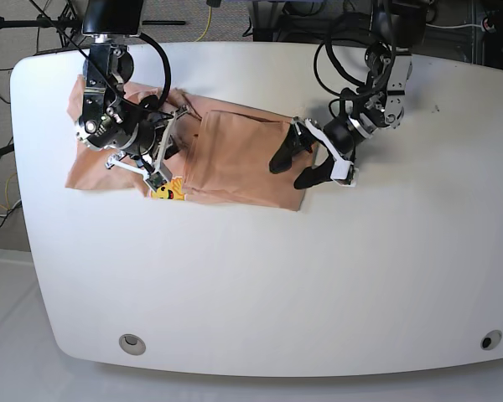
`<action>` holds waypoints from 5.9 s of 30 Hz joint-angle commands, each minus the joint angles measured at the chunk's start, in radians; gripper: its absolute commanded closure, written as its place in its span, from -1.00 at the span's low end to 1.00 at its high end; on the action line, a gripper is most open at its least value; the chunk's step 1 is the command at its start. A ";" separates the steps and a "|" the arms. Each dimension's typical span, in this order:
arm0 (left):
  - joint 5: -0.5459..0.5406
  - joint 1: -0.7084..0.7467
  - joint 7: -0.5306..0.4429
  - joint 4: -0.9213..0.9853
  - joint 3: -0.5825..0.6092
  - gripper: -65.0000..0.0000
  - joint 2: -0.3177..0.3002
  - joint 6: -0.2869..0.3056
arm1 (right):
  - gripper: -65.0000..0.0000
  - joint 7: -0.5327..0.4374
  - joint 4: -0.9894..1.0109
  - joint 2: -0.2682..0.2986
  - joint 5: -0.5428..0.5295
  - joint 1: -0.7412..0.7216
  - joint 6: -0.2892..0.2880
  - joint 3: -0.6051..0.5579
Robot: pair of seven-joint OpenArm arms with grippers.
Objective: Fold the T-shirt properly
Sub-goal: 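Release the folded end and lift the left gripper away, then grasp the strip's folded end with the left gripper, right gripper holding smiley end, then pull both strip ends apart with both grippers to flatten the strip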
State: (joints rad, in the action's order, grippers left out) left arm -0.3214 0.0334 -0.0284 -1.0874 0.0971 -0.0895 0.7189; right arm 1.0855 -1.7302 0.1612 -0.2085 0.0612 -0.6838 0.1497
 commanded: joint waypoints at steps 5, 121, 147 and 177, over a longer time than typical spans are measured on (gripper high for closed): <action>0.143 -0.013 0.072 0.046 0.003 1.00 0.004 -0.021 | 0.82 -0.015 -0.116 0.008 -0.010 -0.008 -0.003 0.006; 0.583 0.046 0.184 -0.215 -0.153 0.96 -0.036 -0.081 | 0.03 -0.052 0.209 0.036 -0.349 0.052 -0.014 0.453; 0.583 0.058 0.184 -0.244 -0.153 0.96 -0.036 -0.081 | 0.05 -0.046 0.204 -0.038 -0.280 0.053 -0.014 0.390; 0.583 0.067 0.189 -0.270 -0.152 0.96 -0.006 -0.081 | 1.00 -0.046 0.114 -0.009 -0.279 0.009 -0.014 0.367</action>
State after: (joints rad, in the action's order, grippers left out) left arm 0.2203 0.0883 0.0933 -1.3472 -0.0586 -0.0948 0.6285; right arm 1.0554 -1.5642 0.1368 -0.4751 0.0853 -0.6991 0.5106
